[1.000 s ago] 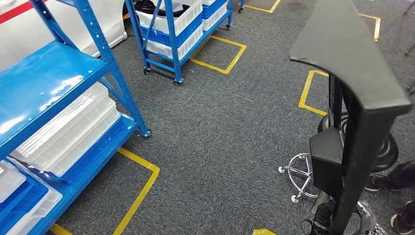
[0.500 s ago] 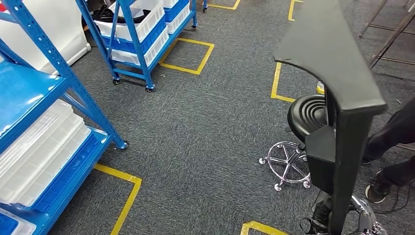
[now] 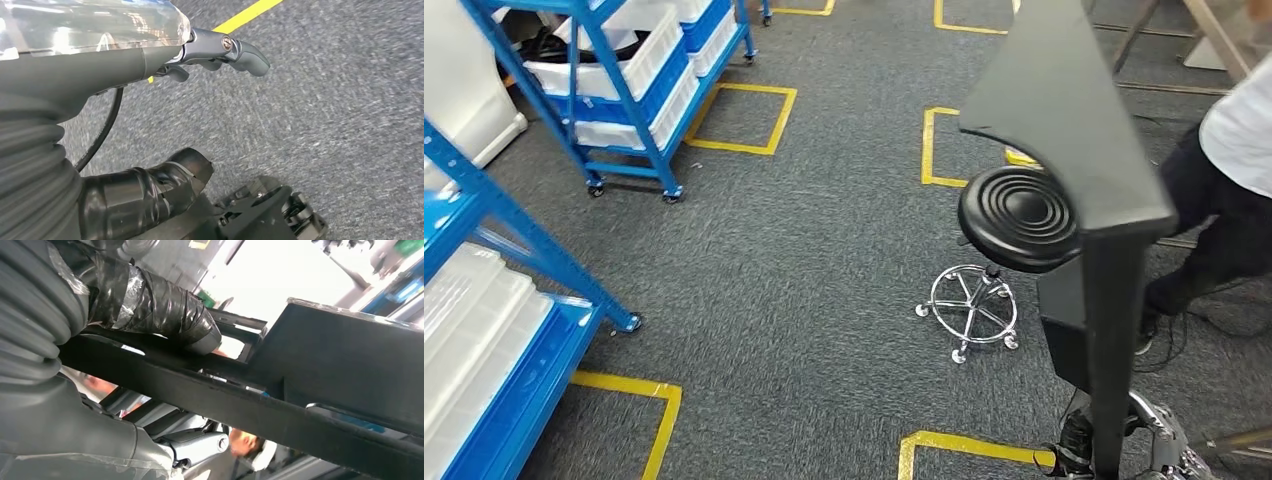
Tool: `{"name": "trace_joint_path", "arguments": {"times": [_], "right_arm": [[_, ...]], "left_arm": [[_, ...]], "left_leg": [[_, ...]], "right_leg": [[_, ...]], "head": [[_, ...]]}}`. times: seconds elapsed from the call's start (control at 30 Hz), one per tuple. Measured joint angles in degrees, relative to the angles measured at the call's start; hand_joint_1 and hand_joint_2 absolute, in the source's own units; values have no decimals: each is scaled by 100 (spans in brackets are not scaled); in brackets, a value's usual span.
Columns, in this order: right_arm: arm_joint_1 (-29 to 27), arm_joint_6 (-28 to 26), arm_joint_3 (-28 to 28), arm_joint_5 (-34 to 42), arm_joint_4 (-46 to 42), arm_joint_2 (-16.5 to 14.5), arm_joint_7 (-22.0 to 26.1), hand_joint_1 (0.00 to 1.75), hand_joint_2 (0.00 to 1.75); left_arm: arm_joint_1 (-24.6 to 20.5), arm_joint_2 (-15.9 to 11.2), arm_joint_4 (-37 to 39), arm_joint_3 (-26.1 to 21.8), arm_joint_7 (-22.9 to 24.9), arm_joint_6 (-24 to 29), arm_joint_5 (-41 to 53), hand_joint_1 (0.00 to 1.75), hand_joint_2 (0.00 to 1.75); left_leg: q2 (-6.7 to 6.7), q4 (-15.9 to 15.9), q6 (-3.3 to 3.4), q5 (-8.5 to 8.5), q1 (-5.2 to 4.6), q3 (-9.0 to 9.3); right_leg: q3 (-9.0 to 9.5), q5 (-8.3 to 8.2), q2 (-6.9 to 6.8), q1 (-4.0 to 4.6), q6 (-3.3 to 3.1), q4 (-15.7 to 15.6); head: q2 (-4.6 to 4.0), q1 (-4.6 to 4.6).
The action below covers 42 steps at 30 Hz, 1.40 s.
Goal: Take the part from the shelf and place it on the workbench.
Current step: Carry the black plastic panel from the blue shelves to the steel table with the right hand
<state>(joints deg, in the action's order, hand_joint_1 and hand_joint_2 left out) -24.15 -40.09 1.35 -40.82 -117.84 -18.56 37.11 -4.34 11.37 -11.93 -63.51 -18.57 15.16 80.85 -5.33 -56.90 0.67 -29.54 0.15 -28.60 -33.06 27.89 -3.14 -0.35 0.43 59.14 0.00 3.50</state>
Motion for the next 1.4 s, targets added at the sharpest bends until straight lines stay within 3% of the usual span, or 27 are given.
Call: {"name": "trace_joint_path", "arguments": {"times": [0.07,0.13,0.17,0.23,0.27,0.3,0.33,0.37,0.43,0.5,0.57,0.63,0.67,0.73,0.8,0.83,0.87,0.93,1.0,1.1,1.17,1.23,1.3,1.33,1.37,1.4], "right_arm": [[-10,-1,-8,-4,-9,0,0,175,175],[-24,-2,-21,-11,-23,-1,0,175,175],[-23,-2,-25,-15,-32,-4,0,175,175],[-17,-1,-30,-25,-39,-9,1,175,175],[-15,0,-32,-32,-39,-11,1,175,175],[-15,0,-33,-42,-39,-11,1,175,175],[-15,0,-34,-53,-39,-11,0,175,175],[-15,0,-34,-62,-39,-11,1,175,175],[-14,0,-34,-73,-40,-11,1,175,175],[-10,0,-33,-81,-41,-11,1,175,175],[-15,0,-34,-89,-43,-11,1,175,175],[-29,-1,-42,-90,-51,-11,0,175,175],[-29,-2,-44,-96,-55,-11,0,175,175],[-23,-2,-45,-116,-57,-11,0,175,175],[-29,-1,-47,-130,-55,-11,0,175,175],[-32,-1,-49,-130,-55,-11,1,175,175],[-33,0,-50,-130,-54,-11,1,175,175],[-28,0,-50,-127,-55,-11,1,175,175],[-19,0,-50,-122,-60,-11,0,175,175],[-24,-1,-56,-115,-77,-11,0,175,175],[-19,-3,-57,-110,-93,-14,0,175,175],[-7,-3,-53,-105,-101,-16,0,175,175],[-5,-2,-52,-103,-100,-17,1,175,175],[-5,-2,-53,-104,-100,-17,1,175,175],[-6,-2,-53,-105,-101,-17,1,175,175],[-7,-2,-54,-106,-101,-17,1,175,175]], "left_arm": [[-19,-2,0,-3,10,6,1,0,175],[-30,-2,1,-3,29,8,2,0,175],[-27,-2,1,-3,39,8,2,0,175],[-11,-3,1,-5,49,8,2,0,175],[0,-3,1,-7,46,8,1,0,175],[9,-3,1,-8,37,8,1,0,175],[14,-3,2,-9,24,8,0,0,175],[15,-4,1,-9,6,8,0,0,175],[17,-10,1,-11,-19,9,-1,0,175],[18,-20,0,-17,-32,10,-2,0,175],[8,-25,1,-21,-37,10,-2,0,175],[0,-26,1,-23,-35,7,-2,0,175],[3,-27,2,-25,-30,1,-2,0,175],[20,-32,1,-32,-14,-11,-2,0,175],[39,-40,1,-43,3,-16,-2,0,175],[41,-44,1,-47,11,-17,-2,0,175],[38,-46,1,-50,19,-19,-1,0,175],[30,-46,1,-51,33,-24,0,0,175],[27,-48,1,-54,32,-25,0,0,175],[-3,-49,2,-60,3,-25,0,0,175],[-18,-49,2,-60,-17,-25,0,0,175],[-10,-49,1,-63,-22,-25,-1,0,175],[9,-50,2,-68,-20,-25,-1,0,175],[17,-50,2,-69,-17,-25,-1,0,175],[21,-50,2,-70,-14,-25,-1,0,175],[22,-50,2,-70,-11,-25,0,0,175]], "left_leg": [[-82,2,-53,-22,-1,30],[41,-137,-106,-154,27,-7],[172,-367,-125,-306,39,-108],[414,-1120,-140,-682,52,-465],[456,-1470,-142,-794,53,-646],[473,-1657,-140,-797,53,-758],[484,-1626,-132,-684,53,-772],[506,-1383,-119,-479,53,-688],[670,-643,-87,-71,57,-397],[849,-204,-63,64,56,-221],[836,-121,-24,61,48,-191],[708,-70,52,106,54,-180],[635,-43,92,127,58,-177],[488,-25,136,131,42,-181],[324,-27,147,119,32,-184],[246,-27,145,112,31,-181],[176,-28,135,103,31,-171],[57,-32,97,73,17,-133],[-52,-41,43,40,-9,-101],[-172,-46,-37,-1,-15,-56],[63,-257,-86,-180,5,-110],[393,-892,-105,-540,25,-384],[481,-1588,-114,-787,30,-731],[487,-1710,-115,-753,34,-815],[495,-1594,-113,-601,41,-790],[539,-1262,-111,-364,53,-665]], "right_leg": [[-5,-5,109,19,-61,-21],[6,-31,212,7,-132,-62],[12,-46,265,-8,-163,-82],[5,-54,378,-8,-201,-83],[2,-54,450,-3,-207,-78],[2,-53,526,3,-211,-70],[5,-50,608,6,-211,-58],[9,-47,690,6,-207,-47],[8,-34,838,8,-187,-18],[-28,-38,964,3,-131,9],[-75,-69,1074,-14,-51,5],[-134,-3,907,-11,1,101],[-222,121,744,1,19,288],[-534,497,443,4,46,967],[-786,686,379,-17,73,1521],[-772,626,361,-27,80,1521],[-634,470,317,-34,79,1283],[-182,146,65,-12,52,470],[65,28,-105,37,-2,-14],[59,12,53,48,-77,-80],[83,-23,180,14,-144,-130],[91,-43,299,4,-184,-142],[89,-47,450,9,-192,-132],[89,-45,535,10,-191,-121],[91,-40,616,7,-187,-106],[92,-32,696,1,-177,-85]], "head": [[0,-4],[0,-4],[0,-6],[0,-8],[0,-7],[0,-7],[0,-7],[0,-7],[0,-7],[0,-7],[0,-5],[0,-3],[0,-1],[0,2],[0,1],[0,0],[0,1],[0,2],[0,-2],[0,-6],[0,-6],[0,-11],[0,-14],[0,-14],[0,-14],[0,-14]]}}
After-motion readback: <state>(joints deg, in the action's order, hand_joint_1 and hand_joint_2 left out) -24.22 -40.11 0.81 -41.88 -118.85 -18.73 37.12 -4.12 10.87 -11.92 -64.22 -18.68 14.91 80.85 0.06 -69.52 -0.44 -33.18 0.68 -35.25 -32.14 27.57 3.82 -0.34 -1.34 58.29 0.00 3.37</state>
